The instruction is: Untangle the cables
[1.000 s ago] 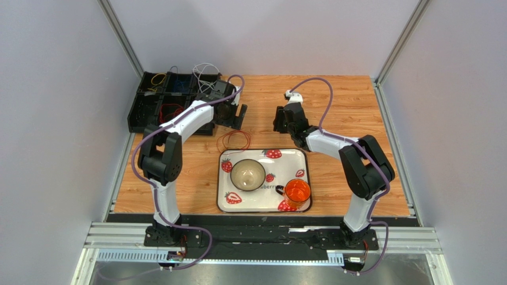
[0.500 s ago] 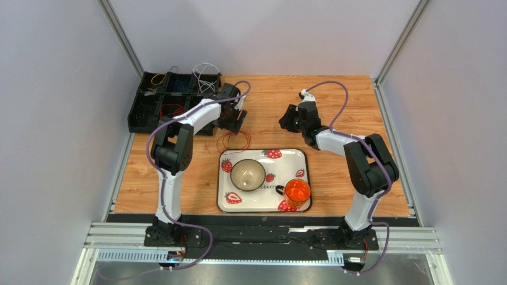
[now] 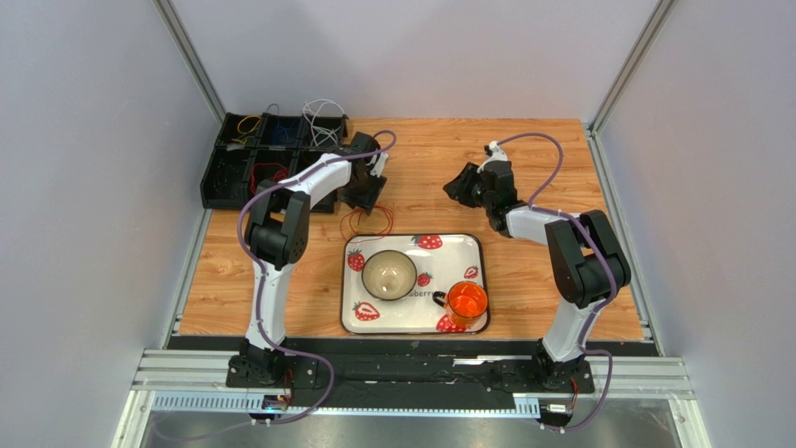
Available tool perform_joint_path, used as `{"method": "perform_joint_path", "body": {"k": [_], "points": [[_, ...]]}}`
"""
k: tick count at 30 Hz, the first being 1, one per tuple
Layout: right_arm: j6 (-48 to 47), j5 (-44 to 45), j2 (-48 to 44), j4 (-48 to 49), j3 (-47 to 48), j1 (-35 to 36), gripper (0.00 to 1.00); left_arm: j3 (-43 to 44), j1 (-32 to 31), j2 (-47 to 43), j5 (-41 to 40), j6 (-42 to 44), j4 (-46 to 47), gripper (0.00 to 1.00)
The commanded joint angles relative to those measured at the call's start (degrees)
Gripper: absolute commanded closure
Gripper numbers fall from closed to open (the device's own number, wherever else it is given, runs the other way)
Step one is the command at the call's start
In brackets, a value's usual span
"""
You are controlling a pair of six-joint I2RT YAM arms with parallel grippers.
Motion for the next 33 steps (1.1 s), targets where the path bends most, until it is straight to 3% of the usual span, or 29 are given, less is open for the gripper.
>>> {"method": "perform_joint_path", "body": {"k": [1, 8, 12, 13, 16, 18, 33], "points": [[1.14, -2.93, -1.02, 5.66, -0.53, 0.02, 0.63, 2.12, -0.29, 0.48, 1.09, 0.77, -1.69, 0.41], [1.23, -3.2, -1.11, 5.92, -0.79, -0.07, 0.64, 3.17, -0.29, 1.27, 1.53, 0.95, -2.48, 0.51], [1.23, -3.2, -1.11, 5.92, -0.71, -0.07, 0.64, 3.79, -0.37, 2.06, 2.05, 1.04, -3.09, 0.65], [1.31, -3.2, -1.2, 5.92, -0.71, -0.07, 0.64, 3.97, -0.29, 2.24, 1.79, 1.04, -3.18, 0.8], [1.32, -3.29, -1.11, 5.92, -0.71, -0.16, 0.65, 4.41, -0.29, 2.5, 1.88, 1.04, -3.62, 0.88], [1.32, -3.29, -1.02, 6.01, -0.71, -0.07, 0.65, 4.41, -0.29, 2.42, 1.88, 1.04, -3.62, 0.98], [1.93, -3.9, -0.5, 6.45, -0.62, -0.51, 0.66, 6.08, -0.29, -3.64, 7.06, -2.12, -3.88, 1.0]]}}
